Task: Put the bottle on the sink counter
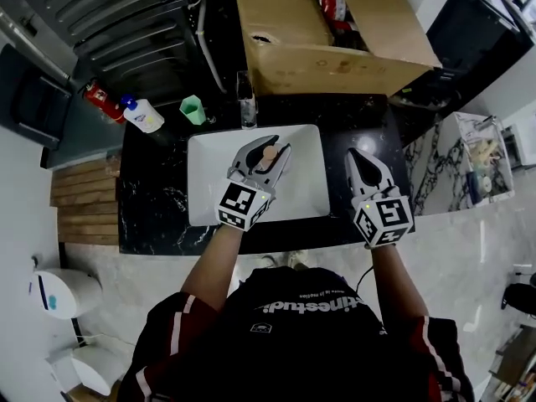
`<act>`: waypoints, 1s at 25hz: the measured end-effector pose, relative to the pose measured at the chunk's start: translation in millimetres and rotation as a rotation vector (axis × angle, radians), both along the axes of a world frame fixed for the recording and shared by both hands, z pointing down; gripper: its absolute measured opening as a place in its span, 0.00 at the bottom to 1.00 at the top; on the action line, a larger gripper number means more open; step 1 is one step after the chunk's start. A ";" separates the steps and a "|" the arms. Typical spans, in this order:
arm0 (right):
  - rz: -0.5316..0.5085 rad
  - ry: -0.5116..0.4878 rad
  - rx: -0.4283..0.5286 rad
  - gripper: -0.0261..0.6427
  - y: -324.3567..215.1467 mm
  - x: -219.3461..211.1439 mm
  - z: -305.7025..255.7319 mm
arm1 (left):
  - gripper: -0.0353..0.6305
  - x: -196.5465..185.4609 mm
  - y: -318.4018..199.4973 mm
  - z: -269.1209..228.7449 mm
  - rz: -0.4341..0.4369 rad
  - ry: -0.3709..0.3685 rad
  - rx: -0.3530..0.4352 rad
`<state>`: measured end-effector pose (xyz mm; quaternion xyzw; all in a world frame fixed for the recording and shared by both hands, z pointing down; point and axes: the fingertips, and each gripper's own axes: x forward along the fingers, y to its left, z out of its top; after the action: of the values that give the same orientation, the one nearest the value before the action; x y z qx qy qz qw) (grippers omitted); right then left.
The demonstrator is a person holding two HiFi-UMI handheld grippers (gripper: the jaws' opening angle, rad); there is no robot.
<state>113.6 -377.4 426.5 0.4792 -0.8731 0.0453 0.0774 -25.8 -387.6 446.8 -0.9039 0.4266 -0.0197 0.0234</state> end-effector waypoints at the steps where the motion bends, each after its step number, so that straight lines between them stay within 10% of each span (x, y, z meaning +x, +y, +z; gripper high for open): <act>1: -0.002 -0.001 -0.007 0.10 -8.9 2.0 4.7 | 0.23 5.4 -13.3 6.4 -0.006 -0.004 -0.005; 25: -0.006 -0.019 -0.119 0.09 -119.5 21.6 70.4 | 0.23 42.8 -226.9 116.4 -0.185 -0.093 -0.076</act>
<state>135.2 -497.0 497.0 0.4705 -0.8711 0.1015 0.0976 17.0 -614.5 563.2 -0.8590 0.5057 -0.0797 0.0071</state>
